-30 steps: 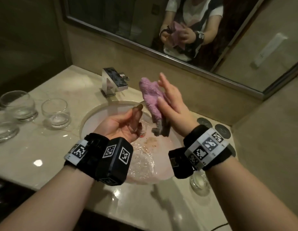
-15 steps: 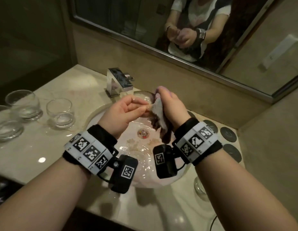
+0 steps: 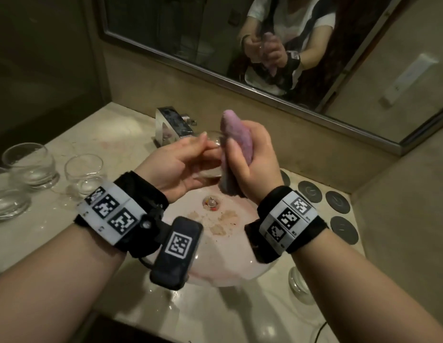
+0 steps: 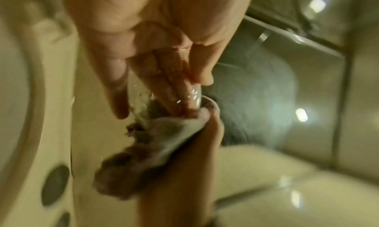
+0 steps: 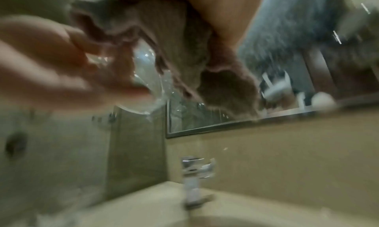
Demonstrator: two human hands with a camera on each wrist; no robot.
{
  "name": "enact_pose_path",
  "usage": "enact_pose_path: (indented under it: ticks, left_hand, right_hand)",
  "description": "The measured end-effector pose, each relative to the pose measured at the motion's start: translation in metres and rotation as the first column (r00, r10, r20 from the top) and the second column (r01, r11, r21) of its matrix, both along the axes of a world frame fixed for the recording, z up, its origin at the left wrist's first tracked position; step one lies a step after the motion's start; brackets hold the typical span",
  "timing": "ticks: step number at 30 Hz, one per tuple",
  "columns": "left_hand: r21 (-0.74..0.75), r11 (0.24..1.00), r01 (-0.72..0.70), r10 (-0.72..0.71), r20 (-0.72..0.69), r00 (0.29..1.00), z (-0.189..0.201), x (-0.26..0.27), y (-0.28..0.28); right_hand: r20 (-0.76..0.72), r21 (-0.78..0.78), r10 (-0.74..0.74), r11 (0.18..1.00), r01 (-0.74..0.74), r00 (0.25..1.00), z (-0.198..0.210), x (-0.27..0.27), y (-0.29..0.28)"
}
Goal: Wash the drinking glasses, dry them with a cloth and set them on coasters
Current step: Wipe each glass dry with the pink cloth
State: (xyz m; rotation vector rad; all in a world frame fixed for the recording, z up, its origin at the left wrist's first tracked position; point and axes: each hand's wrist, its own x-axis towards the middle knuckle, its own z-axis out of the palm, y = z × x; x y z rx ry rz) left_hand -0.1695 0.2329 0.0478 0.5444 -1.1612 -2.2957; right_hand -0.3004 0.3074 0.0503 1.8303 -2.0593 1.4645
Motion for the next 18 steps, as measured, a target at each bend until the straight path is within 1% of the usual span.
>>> enact_pose_path:
  ticks: [1, 2, 3, 4, 5, 6, 7, 8, 9, 10, 11, 12, 13, 14, 15, 16, 17, 18]
  left_hand:
    - [-0.134, 0.99, -0.044, 0.047, 0.019, 0.999, 0.0, -0.002, 0.003]
    - [-0.312, 0.947, -0.074, 0.09, 0.037, 0.995, 0.0, -0.003, 0.003]
    - [-0.495, 0.866, -0.073, 0.112, 0.05, 0.992, -0.002, -0.003, 0.003]
    - [-0.639, 0.769, -0.038, 0.105, 0.066, 0.992, -0.003, -0.003, 0.002]
    - [-0.718, 0.696, 0.008, 0.086, 0.095, 0.992, -0.004, -0.003, 0.001]
    - [-0.744, 0.665, 0.06, 0.055, 0.129, 0.99, -0.006, -0.001, -0.001]
    - [-0.74, 0.665, 0.102, 0.02, 0.154, 0.988, -0.008, -0.001, -0.005]
    - [-0.73, 0.67, 0.137, -0.011, 0.174, 0.985, -0.009, 0.0, -0.008]
    - [-0.697, 0.698, 0.165, -0.041, 0.191, 0.981, -0.008, 0.001, -0.009]
    - [-0.63, 0.754, 0.185, -0.073, 0.199, 0.977, -0.007, 0.002, -0.011]
    - [-0.505, 0.843, 0.186, -0.102, 0.191, 0.976, -0.007, 0.002, -0.012]
    - [-0.337, 0.925, 0.174, -0.126, 0.16, 0.979, -0.006, 0.002, -0.012]
    - [-0.182, 0.972, 0.148, -0.128, 0.117, 0.985, -0.004, 0.001, -0.012]
    - [-0.08, 0.99, 0.118, -0.112, 0.076, 0.991, -0.003, 0.0, -0.011]
    - [-0.055, 0.994, 0.089, -0.086, 0.051, 0.995, -0.004, -0.002, -0.01]
    - [-0.076, 0.995, 0.071, -0.069, 0.037, 0.997, -0.004, -0.003, -0.008]
    - [-0.137, 0.989, 0.056, -0.053, 0.025, 0.998, -0.005, -0.005, -0.006]
    - [-0.206, 0.977, 0.046, -0.045, 0.009, 0.999, -0.005, -0.006, -0.004]
  right_hand:
    - [0.206, 0.032, -0.04, 0.999, 0.034, 0.978, 0.001, 0.003, -0.004]
    - [0.484, 0.088, -0.046, 0.996, 0.004, 0.874, 0.002, 0.003, -0.009]
    - [0.745, 0.117, -0.028, 0.989, -0.09, 0.666, 0.004, 0.003, -0.012]
    - [0.904, 0.127, -0.034, 0.973, -0.193, 0.427, 0.007, 0.002, -0.013]
    - [0.965, 0.14, -0.073, 0.956, -0.257, 0.253, 0.008, -0.001, -0.014]
    - [0.971, 0.169, -0.11, 0.944, -0.283, 0.21, 0.009, -0.002, -0.012]
    - [0.967, 0.187, -0.131, 0.948, -0.258, 0.219, 0.006, -0.003, -0.013]
    - [0.935, 0.207, -0.136, 0.959, -0.193, 0.328, 0.004, -0.004, -0.012]
    - [0.839, 0.226, -0.151, 0.971, -0.081, 0.523, 0.0, -0.007, -0.013]
    - [0.66, 0.227, -0.164, 0.974, 0.013, 0.733, 0.001, -0.009, -0.012]
    - [0.443, 0.21, -0.175, 0.974, 0.088, 0.88, 0.0, -0.011, -0.012]
    - [0.259, 0.176, -0.179, 0.975, 0.136, 0.949, 0.0, -0.013, -0.011]
    - [0.149, 0.126, -0.162, 0.981, 0.144, 0.975, 0.001, -0.014, -0.008]
    - [0.075, 0.081, -0.129, 0.989, 0.122, 0.989, 0.001, -0.013, -0.004]
    - [0.033, 0.057, -0.091, 0.994, 0.089, 0.995, 0.0, -0.013, -0.001]
    - [0.043, 0.06, -0.063, 0.996, 0.06, 0.997, -0.001, -0.012, 0.002]
    - [0.124, 0.064, -0.061, 0.997, 0.053, 0.99, -0.002, -0.012, 0.0]
    - [0.292, 0.068, -0.07, 0.996, 0.052, 0.954, 0.001, -0.01, -0.003]
